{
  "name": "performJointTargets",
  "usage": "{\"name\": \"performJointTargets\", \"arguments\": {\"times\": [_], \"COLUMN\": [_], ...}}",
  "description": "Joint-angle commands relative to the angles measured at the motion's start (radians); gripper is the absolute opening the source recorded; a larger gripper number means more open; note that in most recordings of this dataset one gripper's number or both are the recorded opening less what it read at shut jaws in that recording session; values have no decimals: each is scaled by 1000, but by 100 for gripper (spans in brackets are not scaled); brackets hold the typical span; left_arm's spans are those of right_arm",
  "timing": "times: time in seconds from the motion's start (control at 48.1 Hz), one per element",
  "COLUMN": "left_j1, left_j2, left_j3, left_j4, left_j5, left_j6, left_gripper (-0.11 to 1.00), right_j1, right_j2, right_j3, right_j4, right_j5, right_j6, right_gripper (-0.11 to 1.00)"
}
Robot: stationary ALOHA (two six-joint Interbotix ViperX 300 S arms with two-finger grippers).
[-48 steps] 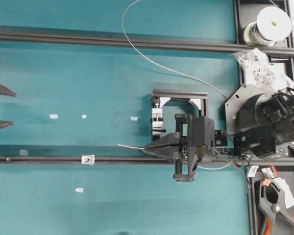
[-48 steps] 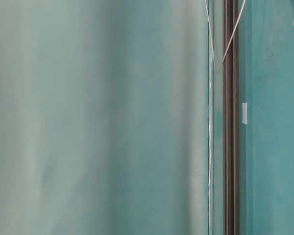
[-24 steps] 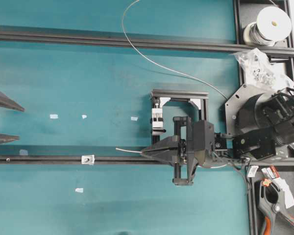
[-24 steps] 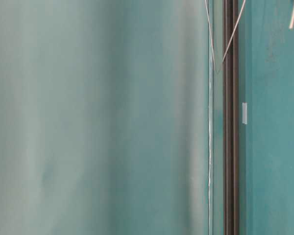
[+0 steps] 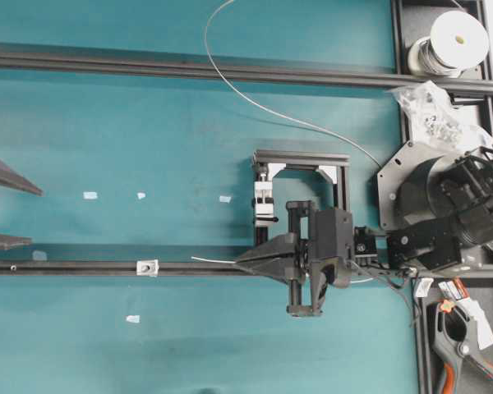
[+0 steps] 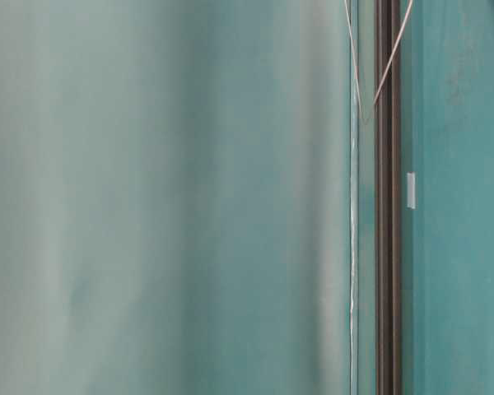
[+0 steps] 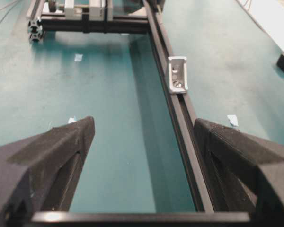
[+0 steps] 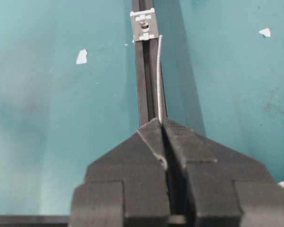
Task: Insert the wire through the hole in the metal fitting.
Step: 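Align the wire tip with the hole in the white bracket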
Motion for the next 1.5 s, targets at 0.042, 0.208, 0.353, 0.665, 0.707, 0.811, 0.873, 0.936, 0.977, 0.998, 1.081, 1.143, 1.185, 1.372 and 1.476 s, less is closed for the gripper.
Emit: {"name": "performJointTargets", "arguments": {"times": [0.042, 0.208, 0.353, 0.665, 0.707, 0.811, 0.873, 0.936, 0.977, 0.998, 1.081, 1.143, 1.185, 1.372, 1.476], "left_j1": [-8, -8, -8, -8, -8, -8, -8, -9, -11, -12, -18, -18, -20, -26, -31], "left_j2": [-9, -9, -11, -15, -15, -15, -15, -15, -12, -15, -11, -6, -3, 52, 101], "left_j3": [-6, -9, -9, -17, -18, -20, -20, -20, -20, -20, -21, -23, -26, -57, -83], "left_j4": [-2, -2, 0, -2, -2, -2, 0, 0, 0, 0, 0, 0, 0, 0, 0], "left_j5": [-11, -11, -11, -11, -11, -11, -11, -11, -11, -11, -11, -11, -11, -11, -11], "left_j6": [3, 3, 3, 9, 11, 12, 12, 12, 11, 12, 12, 12, 12, 11, 11], "left_gripper": [75, 75, 75, 75, 75, 75, 75, 75, 75, 75, 75, 75, 75, 75, 75], "right_j1": [5, 5, 5, 5, 5, 5, 5, 3, 5, 3, 5, 3, 5, 3, 3], "right_j2": [-8, -6, -8, -6, -6, -6, -6, -3, 0, 2, 11, 17, 21, 34, 40], "right_j3": [-12, -12, -14, -37, -43, -54, -61, -69, -72, -74, -80, -87, -91, -95, -97], "right_j4": [-2, 0, 0, -2, 0, 0, -2, 0, 0, -2, -2, 0, 0, 0, -2], "right_j5": [-3, -3, -5, 5, 11, 29, 35, 44, 51, 52, 64, 71, 71, 71, 71], "right_j6": [-2, -2, -2, -21, -26, -40, -48, -54, -58, -60, -60, -60, -60, -60, -60], "right_gripper": [0, 0, 0, 0, 0, 0, 0, 0, 0, 0, 0, 0, 0, 0, 0]}}
